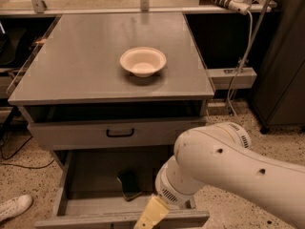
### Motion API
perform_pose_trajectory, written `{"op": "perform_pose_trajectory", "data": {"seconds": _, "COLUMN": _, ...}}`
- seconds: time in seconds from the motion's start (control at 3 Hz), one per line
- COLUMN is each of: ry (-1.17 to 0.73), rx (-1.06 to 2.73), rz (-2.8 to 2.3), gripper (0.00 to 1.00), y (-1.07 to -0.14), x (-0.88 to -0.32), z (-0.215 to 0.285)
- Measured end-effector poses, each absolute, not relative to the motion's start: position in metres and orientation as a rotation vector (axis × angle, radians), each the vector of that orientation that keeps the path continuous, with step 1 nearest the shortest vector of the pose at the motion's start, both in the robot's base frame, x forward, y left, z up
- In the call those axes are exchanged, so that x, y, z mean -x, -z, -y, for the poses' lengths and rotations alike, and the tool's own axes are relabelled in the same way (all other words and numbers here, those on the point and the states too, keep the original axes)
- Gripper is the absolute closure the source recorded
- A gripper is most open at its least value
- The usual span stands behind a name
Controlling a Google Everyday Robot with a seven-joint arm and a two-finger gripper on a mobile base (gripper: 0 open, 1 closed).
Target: Pick sponge from middle drawer and place on counter
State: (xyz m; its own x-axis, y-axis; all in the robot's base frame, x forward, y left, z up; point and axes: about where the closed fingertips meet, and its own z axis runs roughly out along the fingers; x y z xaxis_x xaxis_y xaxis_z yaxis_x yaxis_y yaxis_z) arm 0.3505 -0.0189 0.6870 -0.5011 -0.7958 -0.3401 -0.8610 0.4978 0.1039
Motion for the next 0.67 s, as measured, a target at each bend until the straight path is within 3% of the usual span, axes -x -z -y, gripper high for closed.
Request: {"op": "perform_pose_trajectory", "data": {"seconds": 0.67, "ry": -0.375, "rx": 1.275, "rz": -2.464, "gripper": 0.0, "y": -0.633, "x": -0.381, "z": -0.007}}
